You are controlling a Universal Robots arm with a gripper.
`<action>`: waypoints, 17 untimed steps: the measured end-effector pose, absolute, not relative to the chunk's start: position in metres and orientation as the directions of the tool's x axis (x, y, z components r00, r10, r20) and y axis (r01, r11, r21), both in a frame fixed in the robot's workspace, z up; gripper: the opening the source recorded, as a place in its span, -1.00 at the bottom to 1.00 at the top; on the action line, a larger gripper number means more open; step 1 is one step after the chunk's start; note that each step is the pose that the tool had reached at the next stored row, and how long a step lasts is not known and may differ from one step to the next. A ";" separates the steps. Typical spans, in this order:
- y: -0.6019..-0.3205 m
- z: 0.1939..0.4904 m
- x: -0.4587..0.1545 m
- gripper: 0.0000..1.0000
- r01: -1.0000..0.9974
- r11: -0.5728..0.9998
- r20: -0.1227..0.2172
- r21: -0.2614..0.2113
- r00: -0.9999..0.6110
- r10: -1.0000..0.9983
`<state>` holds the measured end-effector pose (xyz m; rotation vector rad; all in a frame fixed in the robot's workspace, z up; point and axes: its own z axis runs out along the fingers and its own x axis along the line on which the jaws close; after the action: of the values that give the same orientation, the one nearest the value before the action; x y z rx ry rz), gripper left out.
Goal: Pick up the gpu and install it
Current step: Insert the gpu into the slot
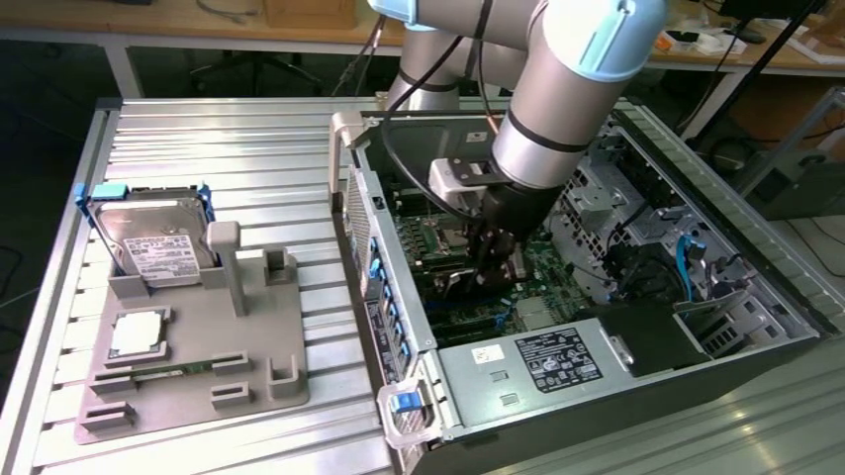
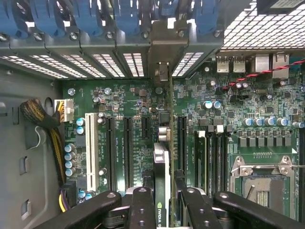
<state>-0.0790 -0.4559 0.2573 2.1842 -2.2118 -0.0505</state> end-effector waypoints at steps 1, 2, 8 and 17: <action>-0.456 0.257 -0.079 -0.47 -0.999 0.013 0.001 0.046 -0.013 -1.000; -0.456 0.256 -0.079 -0.47 -0.999 0.013 0.001 0.046 -0.013 -1.000; -0.456 0.253 -0.080 -0.47 -0.999 0.013 0.001 0.046 -0.013 -1.000; -0.456 0.252 -0.081 -0.47 -0.999 0.014 0.000 0.045 -0.014 -1.000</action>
<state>-0.0805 -0.4558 0.2519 2.1836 -2.2135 -0.0497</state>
